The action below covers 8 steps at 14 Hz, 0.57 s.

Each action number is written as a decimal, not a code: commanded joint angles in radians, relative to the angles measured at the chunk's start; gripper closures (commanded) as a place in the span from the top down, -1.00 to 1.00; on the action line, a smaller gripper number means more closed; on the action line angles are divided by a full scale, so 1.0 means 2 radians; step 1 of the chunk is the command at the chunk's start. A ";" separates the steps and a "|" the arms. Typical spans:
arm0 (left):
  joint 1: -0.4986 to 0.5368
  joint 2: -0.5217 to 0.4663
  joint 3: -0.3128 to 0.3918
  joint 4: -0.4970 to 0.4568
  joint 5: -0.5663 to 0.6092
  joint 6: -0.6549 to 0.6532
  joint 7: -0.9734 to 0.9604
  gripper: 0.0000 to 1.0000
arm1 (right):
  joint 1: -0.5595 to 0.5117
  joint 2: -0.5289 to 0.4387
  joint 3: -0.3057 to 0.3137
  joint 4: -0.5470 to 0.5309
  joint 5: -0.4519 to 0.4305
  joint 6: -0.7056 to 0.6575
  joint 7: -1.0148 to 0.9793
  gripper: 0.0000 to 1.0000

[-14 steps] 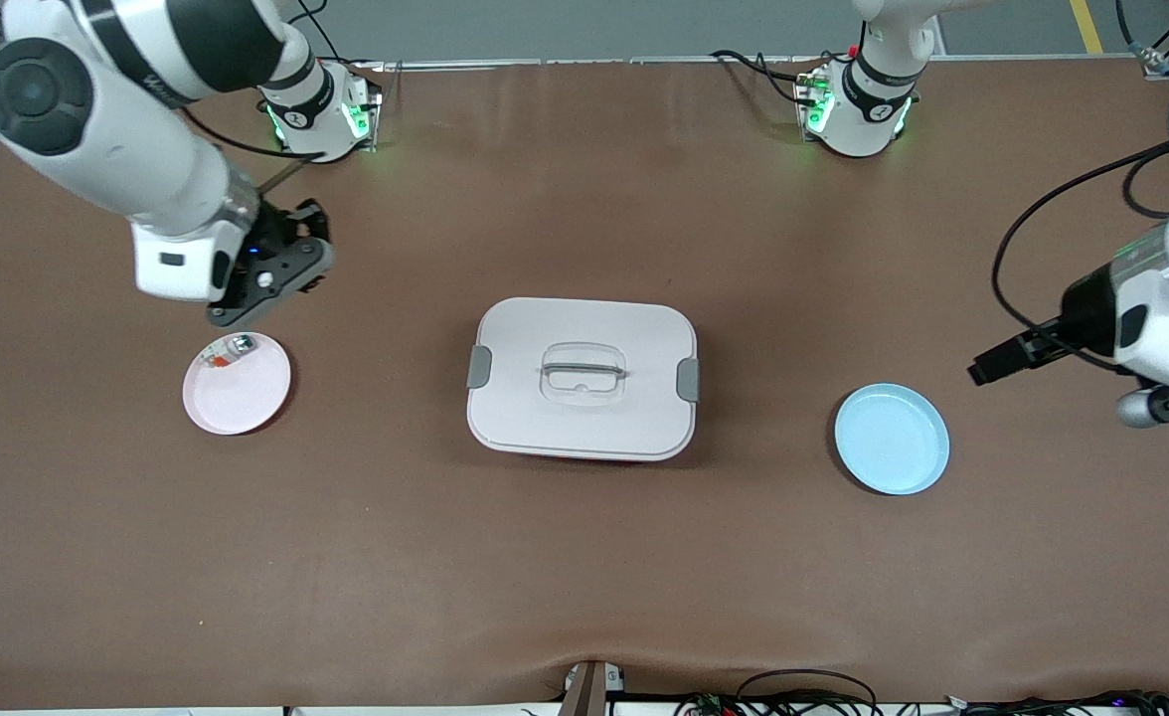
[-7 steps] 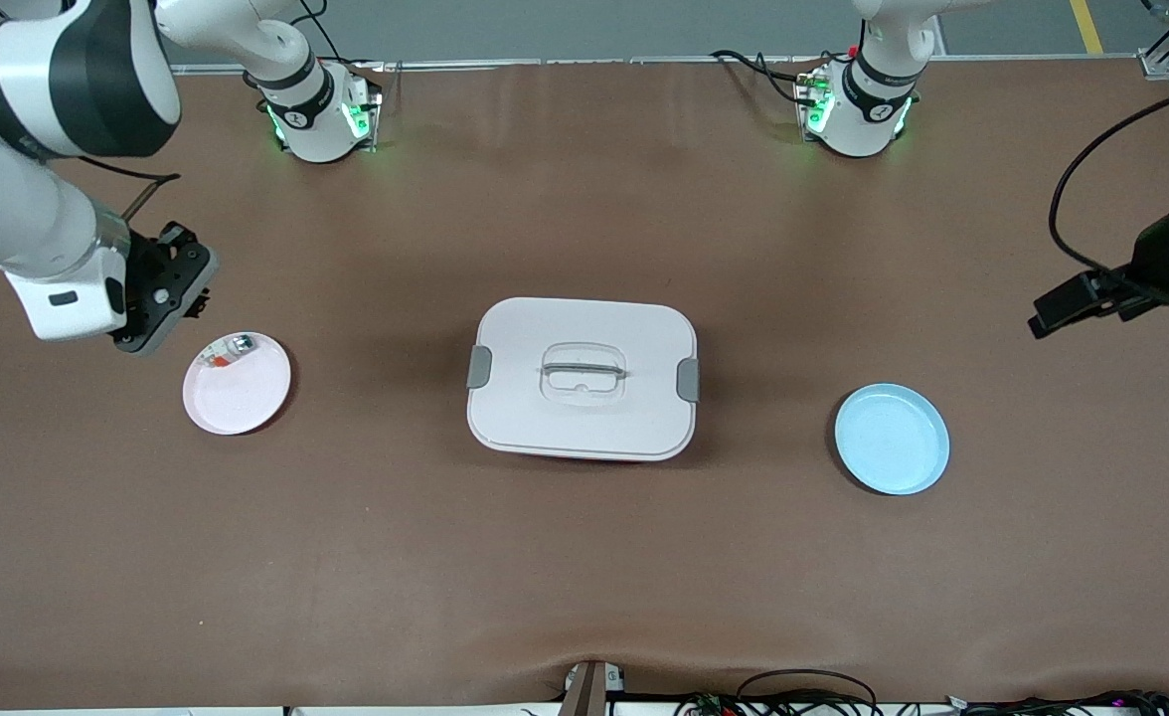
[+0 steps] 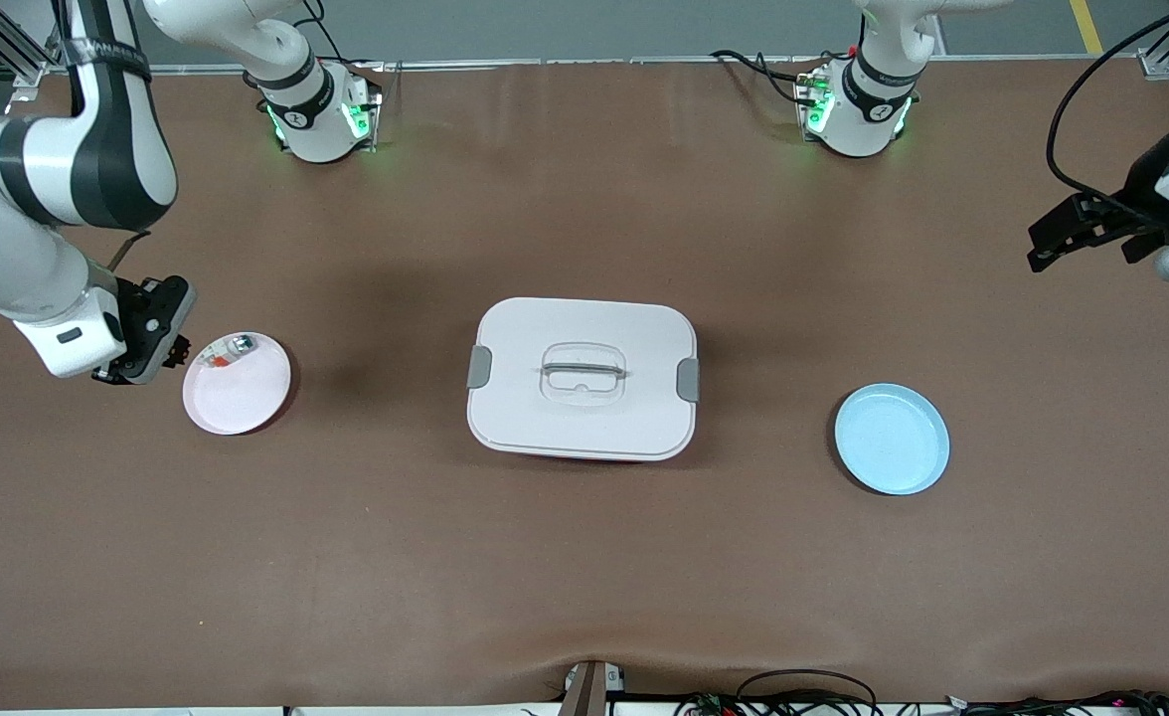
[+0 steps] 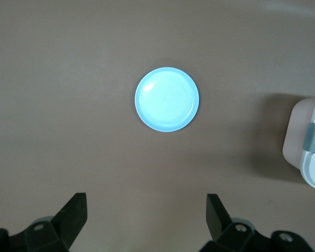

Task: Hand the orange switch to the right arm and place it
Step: 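Carry the switch to the white plate while the left gripper withdraws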

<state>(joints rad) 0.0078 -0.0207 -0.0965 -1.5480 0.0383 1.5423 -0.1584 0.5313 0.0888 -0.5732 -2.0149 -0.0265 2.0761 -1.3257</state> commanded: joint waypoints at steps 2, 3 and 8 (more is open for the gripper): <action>-0.002 -0.023 0.005 -0.022 0.001 -0.002 0.010 1.00 | -0.013 -0.028 0.007 -0.082 -0.013 0.079 -0.037 -1.00; -0.002 -0.023 0.004 -0.023 0.001 -0.002 0.010 1.00 | -0.018 -0.027 0.007 -0.089 -0.013 0.089 -0.044 -1.00; -0.004 -0.018 0.003 -0.021 0.001 -0.002 0.010 1.00 | -0.035 0.006 0.007 -0.104 -0.012 0.117 -0.077 -1.00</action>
<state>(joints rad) 0.0075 -0.0438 -0.0955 -1.5762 0.0383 1.5423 -0.1574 0.4908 0.0911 -0.5726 -2.1955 -0.0306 2.2742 -1.4509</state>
